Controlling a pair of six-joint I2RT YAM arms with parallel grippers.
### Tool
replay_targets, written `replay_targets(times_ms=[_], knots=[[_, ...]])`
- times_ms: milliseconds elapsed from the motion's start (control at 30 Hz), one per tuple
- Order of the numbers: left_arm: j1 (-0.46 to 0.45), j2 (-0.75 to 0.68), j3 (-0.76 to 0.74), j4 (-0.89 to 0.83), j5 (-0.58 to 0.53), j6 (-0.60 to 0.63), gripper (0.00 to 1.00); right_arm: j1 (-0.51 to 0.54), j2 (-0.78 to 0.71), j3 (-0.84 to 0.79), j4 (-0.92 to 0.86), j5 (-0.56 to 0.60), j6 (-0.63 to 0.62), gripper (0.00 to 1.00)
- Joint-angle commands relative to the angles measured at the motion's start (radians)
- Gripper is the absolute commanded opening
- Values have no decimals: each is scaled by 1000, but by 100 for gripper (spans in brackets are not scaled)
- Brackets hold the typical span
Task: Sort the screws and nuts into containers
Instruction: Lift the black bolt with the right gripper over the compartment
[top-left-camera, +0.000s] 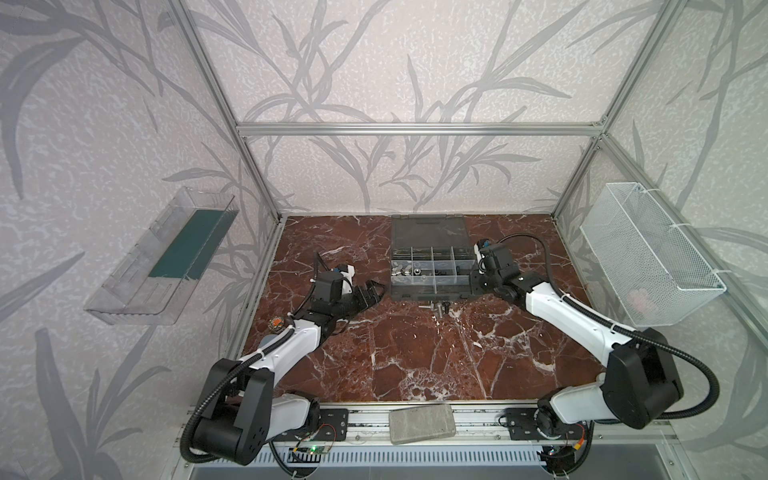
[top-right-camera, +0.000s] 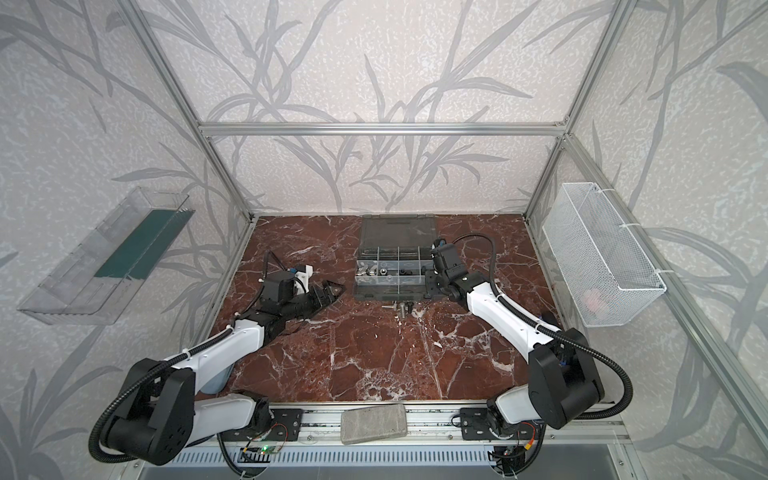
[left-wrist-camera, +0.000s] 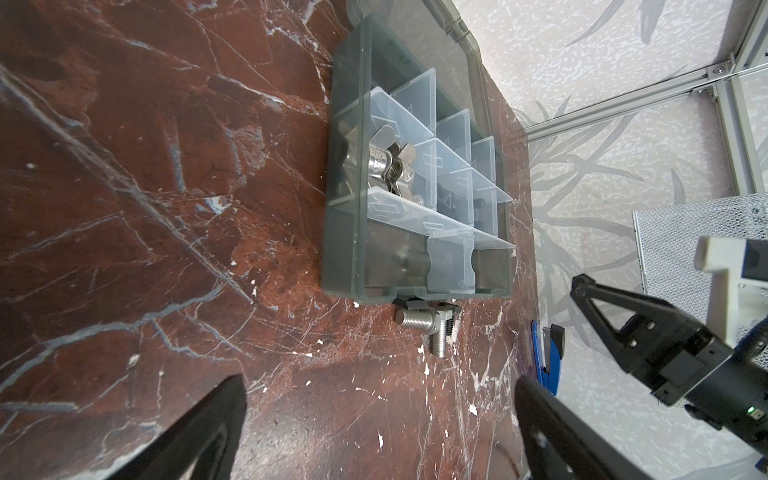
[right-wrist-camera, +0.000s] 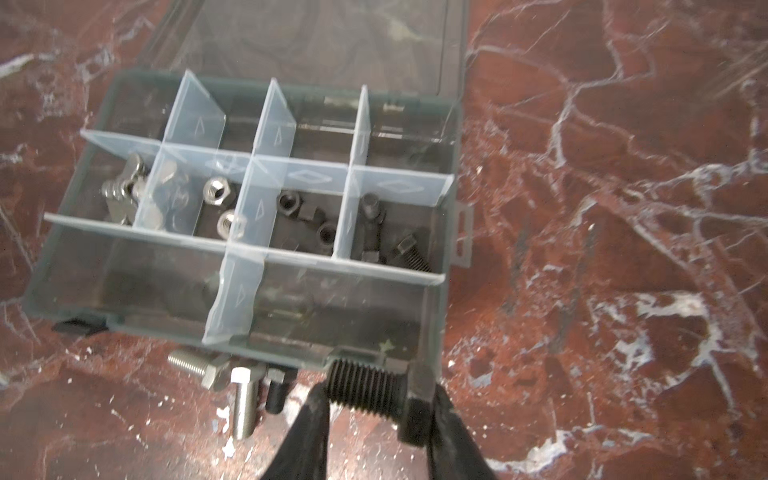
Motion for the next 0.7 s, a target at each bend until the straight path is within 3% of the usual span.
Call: replay_targets(times_ms=[0,400,667], knots=[[9,-21,6,-20,-8,14,99,-42,43,71,-24,-37,-47,9],[16,-2,28,-27,-10,19,99,-97,307,315,-47,-96,-62,9],[24,0,28,-29,-5,22,99,-98,428,368,-56,-133,-39,9]])
